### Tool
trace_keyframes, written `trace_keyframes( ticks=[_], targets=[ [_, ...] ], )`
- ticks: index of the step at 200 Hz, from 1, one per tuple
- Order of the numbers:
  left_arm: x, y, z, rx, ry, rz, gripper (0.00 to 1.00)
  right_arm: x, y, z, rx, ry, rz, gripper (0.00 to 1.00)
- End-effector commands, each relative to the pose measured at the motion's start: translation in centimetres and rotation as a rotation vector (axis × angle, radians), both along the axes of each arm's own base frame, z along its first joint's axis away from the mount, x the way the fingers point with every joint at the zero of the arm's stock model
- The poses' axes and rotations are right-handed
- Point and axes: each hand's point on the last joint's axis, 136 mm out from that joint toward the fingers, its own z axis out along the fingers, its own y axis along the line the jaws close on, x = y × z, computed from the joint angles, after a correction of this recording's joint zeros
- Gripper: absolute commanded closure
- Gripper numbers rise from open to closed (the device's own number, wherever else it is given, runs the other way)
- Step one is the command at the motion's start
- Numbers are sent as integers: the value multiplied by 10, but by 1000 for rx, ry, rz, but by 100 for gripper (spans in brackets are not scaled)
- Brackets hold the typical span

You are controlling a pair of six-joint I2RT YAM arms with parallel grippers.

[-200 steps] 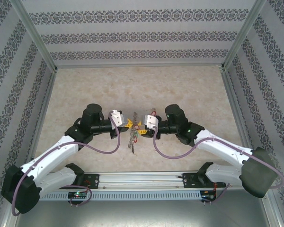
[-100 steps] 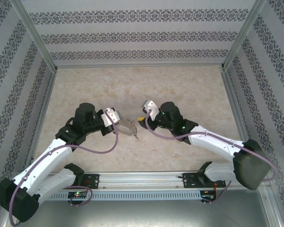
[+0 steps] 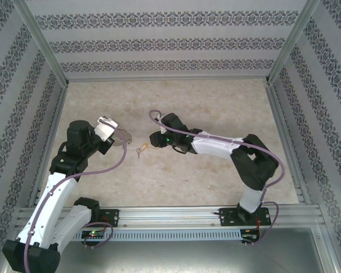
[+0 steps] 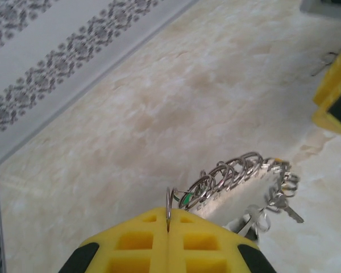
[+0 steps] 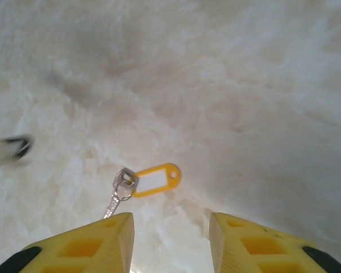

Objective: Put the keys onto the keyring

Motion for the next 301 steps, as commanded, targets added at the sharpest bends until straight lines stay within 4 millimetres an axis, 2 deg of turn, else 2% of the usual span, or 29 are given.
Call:
trace_keyframes(
  ticks=[1, 44, 72, 98, 131, 160, 189, 226, 281, 301],
  targets=[
    [6, 20, 23, -40, -32, 127, 100, -18, 32, -6, -48, -41, 171, 60],
    [13, 39, 23, -45, -26, 183, 100, -10, 57, -50, -159, -93, 272, 61],
    [15, 48, 23, -53, -34, 214, 100, -6, 63, -59, -167, -86, 272, 60],
    [20, 55, 26, -82, -42, 241, 100, -11, 62, -68, -174, -65, 279, 60],
    [24, 63, 22, -97, -12, 280, 100, -19, 68, -71, -154, -44, 308, 60],
    [26, 66, 20, -120, 5, 291, 100, -27, 78, -60, -90, -27, 356, 61],
    [27, 67, 16, -164, 37, 297, 100, -26, 81, -55, -87, -8, 349, 62],
    [27, 68, 13, -185, 51, 298, 100, -15, 71, -68, -186, 21, 277, 63],
    [32, 66, 12, -211, 66, 287, 100, -15, 65, -82, -255, 64, 246, 65],
    [32, 65, 11, -215, 72, 286, 100, -16, 63, -83, -275, 67, 245, 71]
  ],
)
